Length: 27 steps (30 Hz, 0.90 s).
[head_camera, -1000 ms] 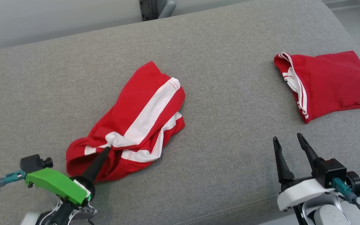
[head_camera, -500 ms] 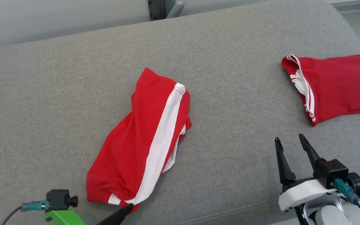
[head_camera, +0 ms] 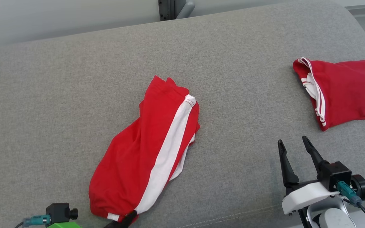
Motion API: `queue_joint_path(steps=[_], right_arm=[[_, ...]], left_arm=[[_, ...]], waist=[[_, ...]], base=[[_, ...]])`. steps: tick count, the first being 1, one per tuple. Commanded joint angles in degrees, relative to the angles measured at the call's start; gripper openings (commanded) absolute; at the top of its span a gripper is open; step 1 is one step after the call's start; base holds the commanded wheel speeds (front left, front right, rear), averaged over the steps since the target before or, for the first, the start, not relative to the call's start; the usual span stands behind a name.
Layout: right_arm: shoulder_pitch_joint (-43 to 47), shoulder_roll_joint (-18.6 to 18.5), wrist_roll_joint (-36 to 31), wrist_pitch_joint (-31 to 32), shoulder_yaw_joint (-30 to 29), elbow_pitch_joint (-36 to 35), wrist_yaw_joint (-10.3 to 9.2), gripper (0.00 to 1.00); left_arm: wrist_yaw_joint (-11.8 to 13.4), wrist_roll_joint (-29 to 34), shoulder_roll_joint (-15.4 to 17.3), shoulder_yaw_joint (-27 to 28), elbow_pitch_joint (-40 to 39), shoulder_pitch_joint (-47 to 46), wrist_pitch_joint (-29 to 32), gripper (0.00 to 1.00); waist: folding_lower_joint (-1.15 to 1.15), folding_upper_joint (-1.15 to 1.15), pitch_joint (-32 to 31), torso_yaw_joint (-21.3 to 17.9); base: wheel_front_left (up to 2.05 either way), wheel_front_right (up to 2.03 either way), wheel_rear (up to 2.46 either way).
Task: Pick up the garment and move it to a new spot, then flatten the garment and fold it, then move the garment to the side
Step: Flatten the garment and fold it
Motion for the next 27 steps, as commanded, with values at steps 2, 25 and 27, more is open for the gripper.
queue_joint_path(steps=[2,25,27], right_arm=[[0.17,-0.08,-0.38,-0.16,-0.03,0.14,-0.09,1.0],[-0.01,-0.07,-0.55,-0.16,1.57,0.06,-0.09,1.0],[0.32,-0.08,-0.47,-0.16,1.66,-0.04,-0.09,1.0]], left_arm=[[-0.15,-1.53,1.52,0.63,-1.52,1.24,-0.97,1.0],[0.54,-8.2,2.92,7.26,9.81,-5.58,-3.15,1.0],[0.43,-7.4,2.82,6.61,11.49,-7.22,-2.29,1.0]], waist=[[0.0,0.62,-0.36,-0.12],[0.0,0.62,-0.57,-2.19],[0.0,0.62,-0.29,-2.58]], base=[[0.0,0.0,0.0],[0.0,0.0,0.0],[0.0,0.0,0.0]])
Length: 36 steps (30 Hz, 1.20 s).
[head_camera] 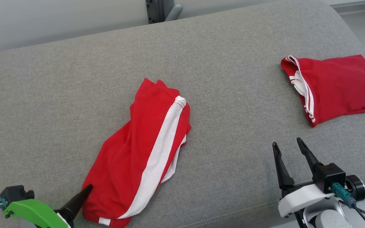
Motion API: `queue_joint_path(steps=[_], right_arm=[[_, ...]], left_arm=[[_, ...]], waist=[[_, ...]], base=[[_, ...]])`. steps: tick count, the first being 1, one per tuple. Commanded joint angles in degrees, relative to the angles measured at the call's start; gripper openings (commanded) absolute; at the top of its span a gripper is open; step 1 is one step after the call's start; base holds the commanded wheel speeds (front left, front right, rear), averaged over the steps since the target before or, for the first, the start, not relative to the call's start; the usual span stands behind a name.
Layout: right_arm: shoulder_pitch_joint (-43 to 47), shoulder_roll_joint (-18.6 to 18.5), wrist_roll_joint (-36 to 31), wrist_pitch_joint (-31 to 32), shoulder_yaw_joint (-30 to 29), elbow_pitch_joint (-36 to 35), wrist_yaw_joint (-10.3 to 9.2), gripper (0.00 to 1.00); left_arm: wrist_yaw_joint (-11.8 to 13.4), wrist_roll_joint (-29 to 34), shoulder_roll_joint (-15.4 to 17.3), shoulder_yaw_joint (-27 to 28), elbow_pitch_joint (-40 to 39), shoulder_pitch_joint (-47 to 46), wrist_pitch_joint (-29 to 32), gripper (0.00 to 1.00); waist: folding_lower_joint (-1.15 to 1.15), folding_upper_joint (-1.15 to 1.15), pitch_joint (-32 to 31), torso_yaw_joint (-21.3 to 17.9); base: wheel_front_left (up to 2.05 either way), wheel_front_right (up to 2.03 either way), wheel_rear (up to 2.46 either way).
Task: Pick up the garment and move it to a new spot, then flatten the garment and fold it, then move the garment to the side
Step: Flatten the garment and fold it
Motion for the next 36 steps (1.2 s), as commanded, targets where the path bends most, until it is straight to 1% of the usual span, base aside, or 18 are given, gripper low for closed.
queue_joint_path(steps=[1,2,3,4,6,10,14,16,22,24,26,27,28,29,33,34,36], right_arm=[[0.09,-0.07,0.1,-0.16,-0.1,-0.19,-0.09,1.0],[0.04,-0.07,0.08,-0.16,-0.17,-0.25,-0.09,1.0],[-0.03,-0.07,0.07,-0.16,-0.26,-0.25,-0.09,1.0],[-0.12,-0.09,0.02,-0.16,-0.37,-0.24,-0.09,1.0],[-0.32,-0.07,-0.02,-0.16,-0.47,-0.17,-0.09,1.0],[-0.63,-0.07,-0.08,-0.16,-0.62,-0.11,-0.09,1.0],[-0.71,-0.07,-0.07,-0.16,-0.73,-0.02,-0.09,1.0],[-0.63,-0.07,-0.09,-0.16,-0.71,0.0,-0.09,1.0],[0.77,-0.09,-0.9,-0.16,0.67,1.15,-0.09,1.0],[0.92,-0.08,-0.97,-0.17,0.9,1.11,-0.09,1.0],[0.93,-0.08,-1.04,-0.16,0.78,1.0,-0.09,1.0],[0.9,-0.07,-1.0,-0.16,0.73,1.0,-0.09,1.0],[0.99,-0.07,-0.81,-0.16,0.64,1.03,-0.09,1.0],[1.17,-0.08,-0.47,-0.16,0.52,0.98,-0.09,1.0],[1.77,-0.07,-0.1,-0.16,-0.11,0.69,-0.09,1.0],[1.77,-0.07,-0.1,-0.16,-0.11,0.69,-0.09,1.0],[1.95,-0.07,-0.41,-0.16,-0.49,0.46,-0.09,1.0]], left_arm=[[-0.29,1.06,0.13,-0.79,1.18,-1.83,0.81,1.0],[-0.38,1.64,-0.01,-1.48,1.93,-2.6,1.26,1.0],[-0.4,2.07,-0.23,-1.93,2.83,-3.33,1.71,0.48],[-0.42,2.7,-0.41,-2.29,3.71,-4.22,1.75,0.0],[-0.63,4.06,-0.66,-3.31,5.05,-5.85,2.05,0.0],[-0.83,6.63,-0.72,-4.07,7.5,-9.55,0.59,0.0],[-0.84,12.3,0.03,-5.38,11.84,-14.77,-3.47,0.0],[-0.86,13.92,-0.55,-5.39,13.73,-17.0,-5.14,0.0],[-0.87,18.9,-0.82,-7.06,19.88,-20.84,-10.68,0.0],[-0.86,20.13,-1.27,-7.73,21.65,-21.62,-11.46,0.0],[-0.25,21.07,-1.86,-7.9,23.27,-22.56,-12.34,0.0],[0.07,21.95,-2.02,-8.07,23.92,-23.06,-13.35,0.12],[0.47,22.49,-2.34,-8.35,24.51,-23.21,-14.53,0.43],[0.64,23.16,-2.79,-8.63,24.82,-23.12,-15.63,1.0],[1.76,25.87,-3.73,-9.29,24.64,-21.6,-20.93,1.0],[1.76,25.87,-3.73,-9.29,24.64,-21.6,-20.93,1.0],[2.56,26.7,-4.31,-9.2,23.94,-20.33,-23.56,1.0]], waist=[[0.0,0.62,0.43,-0.5],[0.0,0.62,0.55,-0.67],[0.0,0.62,0.63,-0.87],[0.0,0.62,0.67,-1.05],[0.0,0.62,0.65,-1.34],[0.0,0.62,0.67,-1.66],[0.0,0.62,0.53,-1.65],[0.0,0.62,0.37,-1.49],[0.0,0.62,-2.45,-1.59],[0.0,0.62,-2.7,-1.47],[0.0,0.62,-2.65,-1.1],[0.0,0.62,-2.73,-0.93],[0.0,0.62,-2.91,-0.74],[0.0,0.62,-3.11,-0.57],[0.0,0.62,-4.01,0.32],[0.0,0.62,-4.01,0.32],[0.0,0.62,-4.46,0.87]], base=[[0.0,0.0,0.0],[0.0,0.0,0.0],[0.0,0.0,0.0],[0.0,0.0,0.0],[0.0,0.0,0.0],[0.0,0.0,0.0],[0.0,0.0,0.0],[0.0,0.0,0.0],[0.0,0.0,0.0],[0.0,0.0,0.0],[0.0,0.0,0.0],[0.0,0.0,0.0],[0.0,0.0,0.0],[0.0,0.0,0.0],[0.0,0.0,0.0],[0.0,0.0,0.0],[0.0,0.0,0.0]])
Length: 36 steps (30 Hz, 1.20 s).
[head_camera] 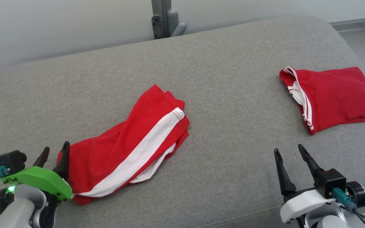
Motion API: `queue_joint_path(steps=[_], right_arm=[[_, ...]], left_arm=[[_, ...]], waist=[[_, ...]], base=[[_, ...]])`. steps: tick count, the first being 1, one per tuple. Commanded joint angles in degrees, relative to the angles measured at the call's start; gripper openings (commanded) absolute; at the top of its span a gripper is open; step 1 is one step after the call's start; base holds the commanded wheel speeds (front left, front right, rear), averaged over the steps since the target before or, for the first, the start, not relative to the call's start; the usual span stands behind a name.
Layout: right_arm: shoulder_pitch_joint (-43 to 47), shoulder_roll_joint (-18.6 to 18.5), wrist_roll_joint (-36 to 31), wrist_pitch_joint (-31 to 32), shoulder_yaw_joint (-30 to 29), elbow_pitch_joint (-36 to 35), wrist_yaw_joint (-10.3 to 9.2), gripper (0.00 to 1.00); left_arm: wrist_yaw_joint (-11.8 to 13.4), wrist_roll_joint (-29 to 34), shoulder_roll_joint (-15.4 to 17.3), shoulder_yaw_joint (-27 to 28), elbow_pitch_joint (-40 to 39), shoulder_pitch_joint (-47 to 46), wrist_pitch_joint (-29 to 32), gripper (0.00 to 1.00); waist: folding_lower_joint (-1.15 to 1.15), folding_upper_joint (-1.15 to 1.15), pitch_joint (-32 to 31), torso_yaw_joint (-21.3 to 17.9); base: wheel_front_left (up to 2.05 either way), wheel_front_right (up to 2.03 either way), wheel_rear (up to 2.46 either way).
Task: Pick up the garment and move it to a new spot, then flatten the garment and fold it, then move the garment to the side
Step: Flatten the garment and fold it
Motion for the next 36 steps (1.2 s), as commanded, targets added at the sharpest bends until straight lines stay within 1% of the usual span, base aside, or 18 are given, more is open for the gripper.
queue_joint_path(steps=[1,3,6,9,12,15,17,21,23,25,31,36], right_arm=[[0.37,-0.09,-0.38,-0.16,-0.4,-0.38,-0.09,1.0],[0.17,-0.07,-0.66,-0.16,-1.04,-0.75,-0.09,1.0],[0.27,-0.08,-1.11,-0.16,-1.93,-1.38,-0.09,1.0],[0.44,-0.08,-1.59,-0.16,-2.71,-1.78,-0.09,1.0],[0.82,-0.1,-1.89,-0.16,-3.51,-2.18,-0.09,1.0],[0.97,-0.08,-1.99,-0.16,-4.29,-2.4,-0.09,1.0],[1.15,-0.08,-2.3,-0.16,-4.5,-2.53,-0.09,1.0],[2.09,-0.09,-2.75,-0.16,-4.13,-2.07,-0.09,1.0],[2.28,-0.07,-2.65,-0.16,-3.36,-1.6,-0.09,1.0],[2.43,-0.08,-2.6,-0.16,-2.21,-1.15,-0.09,1.0],[2.05,-0.11,-2.04,-0.16,-0.18,-0.51,-0.09,1.0],[1.67,-0.09,-1.6,-0.16,0.26,-0.54,-0.09,1.0]], left_arm=[[0.73,1.17,-0.01,0.1,-0.54,1.19,-1.25,1.0],[1.9,2.4,-0.34,0.88,-2.37,2.22,-3.35,1.0],[4.63,5.83,-0.81,2.89,-5.8,5.38,-4.7,1.0],[6.95,10.57,-2.25,8.1,-11.91,9.47,-4.79,1.0],[8.53,16.06,-4.19,12.5,-17.29,16.24,-4.77,1.0],[8.96,21.3,-6.17,16.21,-21.45,21.24,-4.8,1.0],[8.09,24.15,-7.77,17.62,-23.18,23.73,-4.79,1.0],[6.24,30.71,-9.67,20.12,-25.2,26.09,-4.8,1.0],[5.39,32.55,-11.2,22.07,-25.64,26.65,-4.8,1.0],[5.07,34.93,-12.36,24.1,-25.82,27.3,-4.79,1.0],[2.28,39.48,-14.84,27.48,-24.68,27.85,-4.81,1.0],[0.54,41.43,-16.58,30.08,-24.15,28.12,-4.8,1.0]], waist=[[0.0,0.62,-0.48,0.75],[0.0,0.62,-0.84,1.36],[0.0,0.62,-1.83,2.31],[0.0,0.62,-2.9,3.23],[0.0,0.62,-4.27,3.94],[0.0,0.62,-5.07,4.88],[0.0,0.62,-5.23,5.63],[0.0,0.62,-5.99,6.71],[0.0,0.62,-6.21,6.88],[0.0,0.62,-6.42,6.88],[0.0,0.62,-6.76,6.28],[0.0,0.62,-6.62,6.63]], base=[[0.0,0.0,0.0],[0.0,0.0,0.0],[0.0,0.0,0.0],[0.0,0.0,0.0],[0.0,0.0,0.0],[0.0,0.0,0.0],[0.0,0.0,0.0],[0.0,0.0,0.0],[0.0,0.0,0.0],[0.0,0.0,0.0],[0.0,0.0,0.0],[0.0,0.0,0.0]])
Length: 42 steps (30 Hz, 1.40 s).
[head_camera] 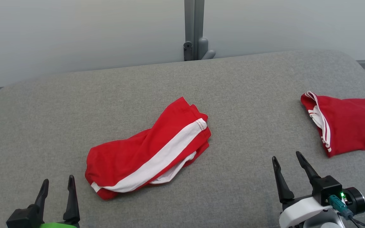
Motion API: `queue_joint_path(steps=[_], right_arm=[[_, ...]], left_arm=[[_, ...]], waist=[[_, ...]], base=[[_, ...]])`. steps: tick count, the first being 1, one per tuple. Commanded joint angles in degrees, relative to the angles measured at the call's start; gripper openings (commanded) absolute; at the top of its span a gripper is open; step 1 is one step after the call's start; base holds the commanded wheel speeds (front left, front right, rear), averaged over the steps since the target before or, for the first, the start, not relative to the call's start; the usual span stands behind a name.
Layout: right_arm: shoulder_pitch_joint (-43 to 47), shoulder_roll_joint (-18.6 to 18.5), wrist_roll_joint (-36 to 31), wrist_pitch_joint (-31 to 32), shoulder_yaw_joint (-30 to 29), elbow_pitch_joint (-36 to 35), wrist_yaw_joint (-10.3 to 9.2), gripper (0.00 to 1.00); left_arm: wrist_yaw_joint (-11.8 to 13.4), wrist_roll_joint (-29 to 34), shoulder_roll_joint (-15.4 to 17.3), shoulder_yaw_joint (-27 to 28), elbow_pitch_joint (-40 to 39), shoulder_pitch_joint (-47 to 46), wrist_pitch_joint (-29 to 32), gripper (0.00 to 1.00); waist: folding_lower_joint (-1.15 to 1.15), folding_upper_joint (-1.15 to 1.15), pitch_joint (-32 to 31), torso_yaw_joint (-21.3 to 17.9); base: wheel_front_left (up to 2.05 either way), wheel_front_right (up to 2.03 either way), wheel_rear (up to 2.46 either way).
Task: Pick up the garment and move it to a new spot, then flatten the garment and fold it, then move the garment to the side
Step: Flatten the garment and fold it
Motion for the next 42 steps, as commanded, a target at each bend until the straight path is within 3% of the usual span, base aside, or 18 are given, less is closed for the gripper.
queue_joint_path(steps=[1,15,23,31,36,42], right_arm=[[-0.43,-0.12,0.35,-0.16,0.09,0.01,-0.09,1.0],[-4.46,-0.09,2.04,-0.16,3.17,-0.79,-0.09,1.0],[-21.1,-5.15,5.38,3.84,15.01,8.64,-0.08,1.0],[-36.07,-10.83,17.1,10.88,31.65,19.18,-0.1,1.0],[-40.68,-13.28,22.96,11.49,39.38,22.33,-0.1,1.0],[-44.1,-14.83,27.27,9.89,44.15,25.45,-0.1,1.0]], left_arm=[[-0.73,0.58,-0.47,0.54,0.11,0.85,-0.14,1.0],[-3.49,1.8,-3.28,2.61,2.41,0.36,-0.13,1.0],[-4.25,-4.79,-2.36,-1.06,9.05,-7.51,7.83,1.0],[-4.31,-10.73,-0.57,-4.93,10.39,-15.05,13.23,1.0],[-4.32,-13.61,0.34,-6.69,9.75,-16.1,14.42,1.0],[-4.33,-17.92,1.17,-9.3,8.62,-15.87,17.63,1.0]], waist=[[0.0,0.62,0.12,0.18],[0.0,0.62,2.0,1.18],[0.0,0.62,8.1,3.09],[0.0,0.62,12.88,6.67],[0.0,0.62,14.24,8.15],[0.0,0.62,14.9,9.31]], base=[[0.0,0.0,0.0],[0.0,0.0,0.0],[0.0,0.0,0.0],[0.0,0.0,0.0],[0.0,0.0,0.0],[0.0,0.0,0.0]])
